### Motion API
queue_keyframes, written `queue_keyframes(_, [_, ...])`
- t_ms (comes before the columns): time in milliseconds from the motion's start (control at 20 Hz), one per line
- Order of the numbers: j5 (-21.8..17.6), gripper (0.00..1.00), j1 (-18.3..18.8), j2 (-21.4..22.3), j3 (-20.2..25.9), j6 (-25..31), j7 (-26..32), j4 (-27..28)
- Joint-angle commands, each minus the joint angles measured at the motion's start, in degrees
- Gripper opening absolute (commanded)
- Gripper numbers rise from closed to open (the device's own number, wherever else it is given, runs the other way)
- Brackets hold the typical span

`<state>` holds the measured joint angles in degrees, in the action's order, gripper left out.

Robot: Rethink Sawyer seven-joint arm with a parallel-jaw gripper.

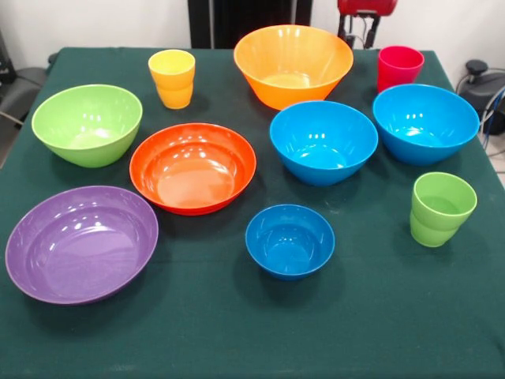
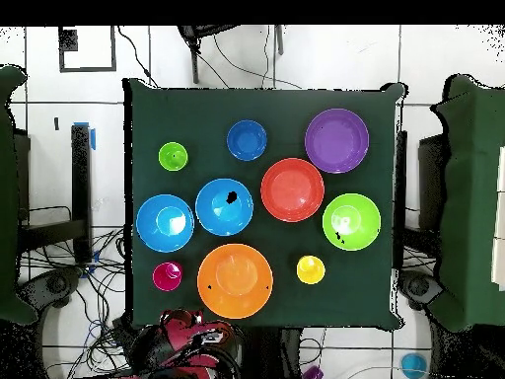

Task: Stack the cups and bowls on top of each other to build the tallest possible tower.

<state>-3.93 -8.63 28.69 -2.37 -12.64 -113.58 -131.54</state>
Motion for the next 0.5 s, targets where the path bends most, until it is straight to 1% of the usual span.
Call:
queue_keyframes(50, [2.55, 1.00, 1.20, 3.53, 5.49, 8.59, -7.90, 3.11])
queue_keyframes(200, [2.51, 1.00, 1.30, 5.63, 5.52, 10.51, -7.76, 2.45])
queue_keyframes(350, [2.10, 1.00, 1.91, 6.28, 5.75, 11.40, -7.52, 2.53])
queue_keyframes(500, [1.85, 1.00, 2.20, 7.83, 5.97, 12.64, -7.50, 2.00])
